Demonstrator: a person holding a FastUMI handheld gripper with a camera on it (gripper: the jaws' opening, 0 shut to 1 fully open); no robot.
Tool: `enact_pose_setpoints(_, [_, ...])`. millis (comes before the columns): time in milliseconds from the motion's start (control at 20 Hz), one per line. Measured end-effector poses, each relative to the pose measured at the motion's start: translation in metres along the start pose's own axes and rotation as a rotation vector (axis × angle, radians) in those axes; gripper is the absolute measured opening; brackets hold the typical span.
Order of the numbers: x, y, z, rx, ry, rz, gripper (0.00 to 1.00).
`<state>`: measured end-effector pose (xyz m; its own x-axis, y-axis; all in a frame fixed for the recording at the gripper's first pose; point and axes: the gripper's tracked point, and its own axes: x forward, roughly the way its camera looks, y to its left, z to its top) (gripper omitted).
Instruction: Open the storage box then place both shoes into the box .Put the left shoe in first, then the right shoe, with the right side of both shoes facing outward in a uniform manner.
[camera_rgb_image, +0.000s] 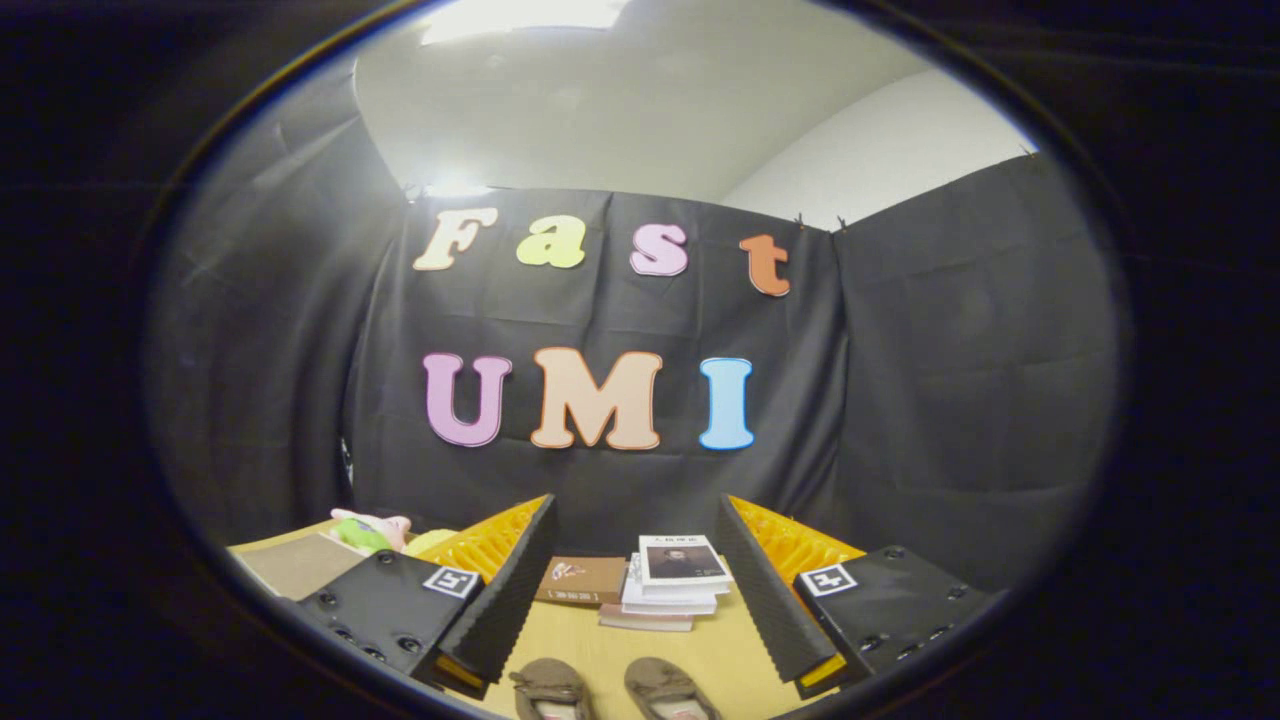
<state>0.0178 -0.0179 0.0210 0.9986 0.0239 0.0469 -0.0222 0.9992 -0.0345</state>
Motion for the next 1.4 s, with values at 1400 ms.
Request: enact_pose_setpoints(1400, [-0.004, 0.164, -0.126, 0.290, 0.356, 0.435, 0.98])
